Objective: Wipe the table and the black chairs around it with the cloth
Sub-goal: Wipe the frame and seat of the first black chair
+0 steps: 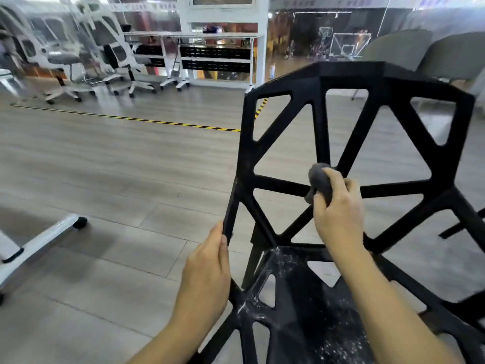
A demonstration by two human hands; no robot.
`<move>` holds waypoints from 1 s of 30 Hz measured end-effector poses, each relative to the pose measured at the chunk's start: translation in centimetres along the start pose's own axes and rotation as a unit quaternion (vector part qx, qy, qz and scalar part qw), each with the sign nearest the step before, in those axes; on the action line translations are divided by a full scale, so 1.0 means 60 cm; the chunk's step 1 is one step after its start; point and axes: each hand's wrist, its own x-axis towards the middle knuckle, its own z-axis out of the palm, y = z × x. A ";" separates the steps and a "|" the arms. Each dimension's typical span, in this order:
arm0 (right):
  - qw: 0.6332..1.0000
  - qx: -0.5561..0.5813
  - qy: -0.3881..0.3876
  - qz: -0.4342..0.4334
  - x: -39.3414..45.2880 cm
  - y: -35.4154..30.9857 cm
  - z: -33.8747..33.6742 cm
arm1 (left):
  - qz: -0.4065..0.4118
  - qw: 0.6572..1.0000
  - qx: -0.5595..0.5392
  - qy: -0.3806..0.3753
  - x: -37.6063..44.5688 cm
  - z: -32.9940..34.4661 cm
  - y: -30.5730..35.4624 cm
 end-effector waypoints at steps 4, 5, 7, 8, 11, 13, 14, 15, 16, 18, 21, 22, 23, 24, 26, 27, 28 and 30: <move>0.991 0.042 -0.029 -0.126 -0.022 -0.095 0.026 | -0.027 0.999 -0.018 -0.020 -0.001 -0.001 -0.005; 0.986 0.041 -0.030 -0.158 -0.013 -0.120 0.042 | -0.036 0.999 -0.033 -0.024 -0.001 0.000 -0.006; 0.983 0.045 -0.025 -0.177 0.001 -0.159 0.076 | -0.050 0.997 -0.058 -0.026 0.000 0.001 -0.008; 0.984 0.046 -0.024 -0.168 0.002 -0.170 0.091 | -0.052 0.996 -0.065 -0.026 0.001 0.001 -0.007; 0.984 0.017 -0.062 -0.167 -0.032 -0.181 0.110 | -0.055 0.993 -0.101 -0.025 0.005 -0.002 -0.003; 0.980 0.055 -0.137 -0.135 -0.055 -0.174 0.097 | -0.063 0.990 -0.124 -0.027 0.003 -0.005 -0.002; 0.974 0.073 -0.173 -0.128 -0.057 -0.167 0.085 | -0.064 0.989 -0.126 -0.028 0.003 -0.006 -0.001; 0.966 0.093 -0.212 -0.118 -0.057 -0.165 0.071 | -0.064 0.990 -0.126 -0.028 0.002 -0.007 -0.001; 0.960 0.083 -0.238 -0.121 -0.054 -0.166 0.062 | -0.064 0.990 -0.125 -0.029 0.001 -0.007 -0.001; 0.963 0.040 -0.236 -0.123 -0.043 -0.178 0.058 | -0.068 0.989 -0.131 -0.033 0.004 -0.005 -0.001; 0.982 0.001 -0.159 -0.100 -0.026 -0.207 0.083 | -0.073 0.988 -0.135 -0.035 0.006 -0.004 -0.001; 0.985 0.010 -0.151 -0.083 -0.028 -0.211 0.092 | -0.070 0.988 -0.134 -0.033 0.009 -0.004 -0.003; 0.985 0.027 -0.156 -0.068 -0.032 -0.212 0.093 | -0.069 0.987 -0.138 -0.033 0.010 -0.003 -0.003; 0.982 0.045 -0.172 -0.063 -0.039 -0.207 0.091 | -0.070 0.987 -0.143 -0.033 0.011 -0.002 -0.003; 0.971 0.094 -0.213 -0.060 -0.061 -0.200 0.070 | -0.072 0.985 -0.155 -0.030 0.013 -0.004 -0.002; 0.964 0.120 -0.229 -0.057 -0.078 -0.196 0.056 | -0.078 0.983 -0.163 -0.027 0.015 -0.005 -0.002; 0.959 0.140 -0.239 -0.053 -0.097 -0.196 0.043 | -0.087 0.981 -0.172 -0.024 0.017 -0.008 -0.001; 0.956 0.151 -0.247 -0.047 -0.127 -0.199 0.028 | -0.110 0.977 -0.180 -0.013 0.017 -0.015 0.003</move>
